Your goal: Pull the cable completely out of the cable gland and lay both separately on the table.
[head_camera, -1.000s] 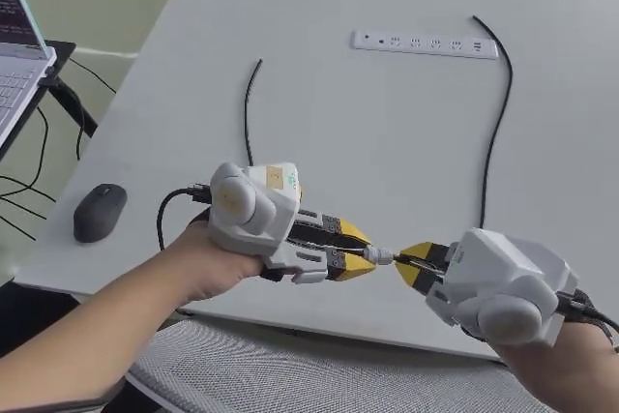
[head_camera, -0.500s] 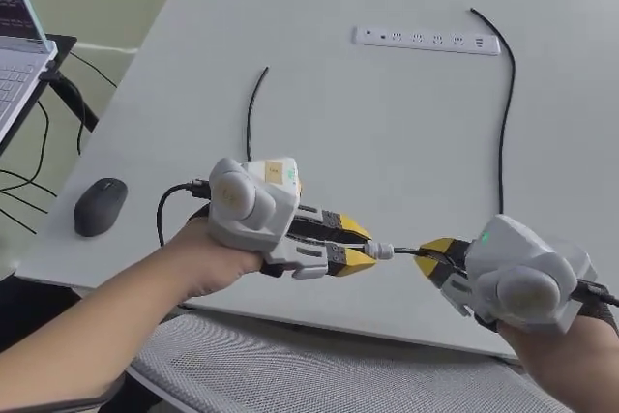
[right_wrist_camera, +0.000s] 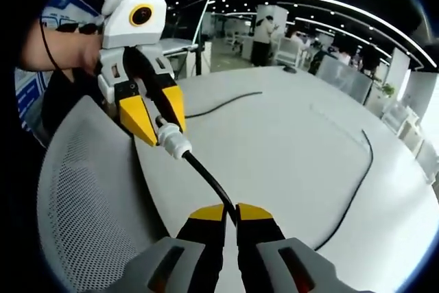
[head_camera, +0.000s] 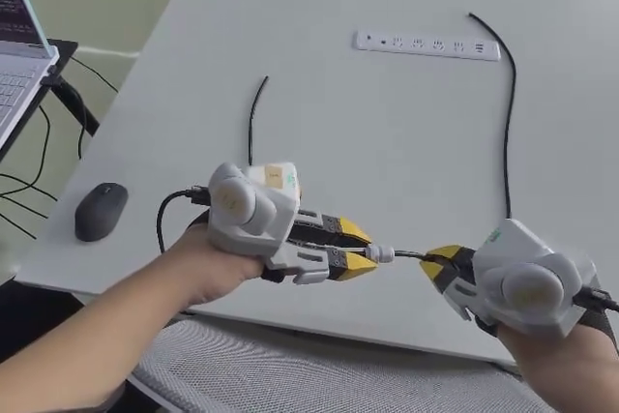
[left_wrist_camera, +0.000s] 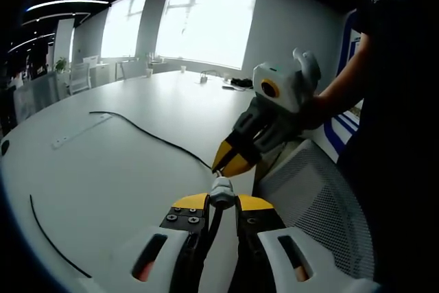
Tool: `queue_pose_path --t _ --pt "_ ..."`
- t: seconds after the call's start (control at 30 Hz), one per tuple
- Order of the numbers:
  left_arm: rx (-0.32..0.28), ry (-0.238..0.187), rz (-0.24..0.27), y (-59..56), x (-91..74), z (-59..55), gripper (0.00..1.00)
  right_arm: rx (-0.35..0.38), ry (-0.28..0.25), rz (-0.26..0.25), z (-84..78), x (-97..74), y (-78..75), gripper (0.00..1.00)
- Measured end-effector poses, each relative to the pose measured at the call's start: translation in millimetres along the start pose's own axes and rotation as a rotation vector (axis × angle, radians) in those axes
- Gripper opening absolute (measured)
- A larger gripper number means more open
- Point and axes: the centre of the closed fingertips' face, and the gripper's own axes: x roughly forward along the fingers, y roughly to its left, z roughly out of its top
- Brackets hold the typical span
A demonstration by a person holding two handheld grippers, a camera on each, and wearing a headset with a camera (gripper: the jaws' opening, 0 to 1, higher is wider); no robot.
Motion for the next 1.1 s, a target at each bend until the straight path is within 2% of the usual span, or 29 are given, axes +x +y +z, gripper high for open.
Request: queue_pose_path --t 0.07,0.23,0.37,0.7,0.97,1.07,1.1 --pt "0.000 0.000 0.004 0.3 -0.8 0.3 0.15 0.018 0.004 -0.005 -3.6 0.4 -3.1 0.00" --pt "-0.006 -0.005 0.010 -0.5 -1.8 2.3 0.15 0.160 0.031 -0.031 -20.7 -1.8 -13.4 0.00" --pt "-0.003 0.000 0.013 -2.0 -0.7 1.3 0.15 0.199 0.035 -0.023 -27.6 -1.1 -13.2 0.00" --pt "0.001 -0.003 0.021 -1.1 -0.3 3.6 0.15 0.206 0.023 -0.021 -28.5 -3.0 -11.2 0.01" --pt "0.002 -0.017 0.027 -0.5 -2.3 6.2 0.15 0.174 -0.006 -0.015 -26.3 -8.4 -10.2 0.02" --pt "-0.005 -0.023 0.026 -1.0 -2.7 7.3 0.15 0.143 -0.012 -0.025 -23.1 -11.5 -11.1 0.02" --pt "-0.004 -0.021 0.027 -0.6 -2.9 6.9 0.15 0.096 -0.003 -0.043 -21.7 -14.2 -13.4 0.03"
